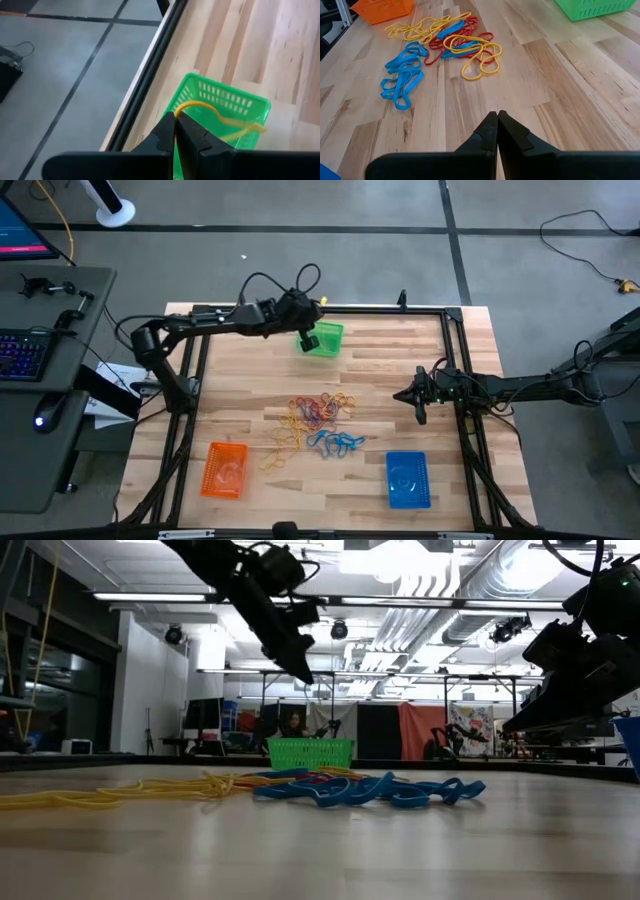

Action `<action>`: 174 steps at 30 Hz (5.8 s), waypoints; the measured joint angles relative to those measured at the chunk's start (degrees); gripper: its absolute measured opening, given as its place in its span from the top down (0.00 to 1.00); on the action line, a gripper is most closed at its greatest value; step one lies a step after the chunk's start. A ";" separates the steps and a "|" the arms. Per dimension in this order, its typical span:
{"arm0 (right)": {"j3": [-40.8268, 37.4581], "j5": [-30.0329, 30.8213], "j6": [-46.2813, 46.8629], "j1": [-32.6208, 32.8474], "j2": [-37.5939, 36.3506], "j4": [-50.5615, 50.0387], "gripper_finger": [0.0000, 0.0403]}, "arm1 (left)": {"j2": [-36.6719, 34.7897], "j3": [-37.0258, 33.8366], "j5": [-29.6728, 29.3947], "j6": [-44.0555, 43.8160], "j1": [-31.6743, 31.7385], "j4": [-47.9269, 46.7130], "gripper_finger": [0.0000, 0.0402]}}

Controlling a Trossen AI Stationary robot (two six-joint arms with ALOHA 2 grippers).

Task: Sort rubber bands into baskets
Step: Put the yellow rubber band into the green bin

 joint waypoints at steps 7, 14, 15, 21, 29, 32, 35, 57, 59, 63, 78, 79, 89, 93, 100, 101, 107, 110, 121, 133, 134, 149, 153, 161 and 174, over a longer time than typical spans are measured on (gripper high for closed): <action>0.00 0.00 0.00 0.00 0.01 0.00 1.00 | 0.86 0.01 -0.52 -1.46 -0.15 2.73 1.00; 0.00 -0.01 0.00 0.00 0.01 0.00 1.00 | 0.87 0.02 -0.56 -5.44 0.56 0.40 0.89; 0.00 0.00 0.00 0.01 -0.01 0.00 1.00 | 0.87 0.00 -0.58 -6.09 0.56 -0.12 0.85; -0.02 -0.01 0.00 0.01 0.01 0.00 1.00 | 0.84 0.69 -0.58 -8.10 0.10 -1.44 0.65; -0.01 0.00 0.00 0.01 -0.02 0.00 1.00 | 0.86 13.62 2.32 -14.91 -1.06 -21.52 0.49; -0.01 0.00 0.00 0.00 -0.02 0.00 1.00 | -0.36 20.46 13.16 -19.93 -1.46 -31.92 0.48; 0.00 0.99 -3.07 0.00 0.00 -0.07 1.00 | -4.81 20.51 21.60 -24.45 -3.14 -31.42 0.48; 0.31 17.78 32.62 0.00 1.55 40.80 1.00 | -40.35 -23.50 5.10 -61.87 -24.57 4.49 0.48; 3.62 17.79 31.65 0.04 3.53 43.96 1.00 | -41.25 -23.52 5.10 -58.50 -24.05 4.05 0.48; 18.47 11.02 24.32 1.33 12.06 34.19 1.00 | -43.95 -23.50 5.39 -51.23 -22.16 2.57 0.48; 59.30 4.48 11.08 7.41 53.07 -34.64 1.00 | -56.95 -42.07 10.42 -53.44 -30.43 10.07 0.48; 60.53 4.40 10.97 7.33 55.73 -35.76 0.99 | -57.30 -44.20 10.39 -54.77 -31.06 12.74 0.48; 72.00 2.58 0.44 6.75 77.67 -43.42 0.66 | -57.78 -48.00 9.84 -54.39 -32.05 17.21 0.48; 73.60 3.61 -4.58 6.75 81.55 -44.13 0.55 | -57.78 -48.00 9.84 -53.41 -32.05 17.06 0.48; 73.40 6.59 -6.14 5.62 83.67 -43.60 0.55 | -57.78 -48.00 9.59 -53.37 -32.05 16.99 0.48; 73.40 6.63 -6.23 5.23 83.67 -43.03 0.56 | -57.76 -48.00 9.06 -53.35 -32.05 16.98 0.48; 73.40 5.36 -7.70 3.20 83.67 -42.84 0.63 | -57.75 -48.00 7.27 -53.53 -32.05 16.97 0.48; 73.40 4.96 -9.97 2.99 83.67 -42.88 0.65 | -57.75 -47.95 7.24 -55.04 -32.05 17.00 0.48; 73.38 2.02 -6.81 2.88 83.67 -41.77 0.65 | -57.75 -47.95 3.25 -57.40 -32.05 17.00 0.48; 73.31 0.91 13.60 1.01 83.67 -43.17 0.65 | -57.75 -47.95 2.70 -57.08 -32.05 17.00 0.48; 73.31 0.42 14.58 0.75 83.67 -43.15 0.65 | -57.75 -47.95 2.70 -57.08 -32.05 17.00 0.48; 73.31 0.93 22.33 0.41 83.67 -43.34 0.66 | -57.75 -47.95 2.72 -57.16 -32.05 17.00 0.48; 73.31 0.49 24.06 0.26 83.67 -43.36 0.71 | -57.75 -47.94 2.72 -57.50 -32.05 17.02 0.48; 73.31 0.13 27.26 1.09 83.67 -43.34 0.79 | -57.75 -47.95 2.72 -58.40 -32.05 17.02 0.48; 73.31 2.42 28.15 1.09 83.67 -42.01 0.79 | -57.75 -47.95 2.72 -58.37 -32.05 17.02 0.48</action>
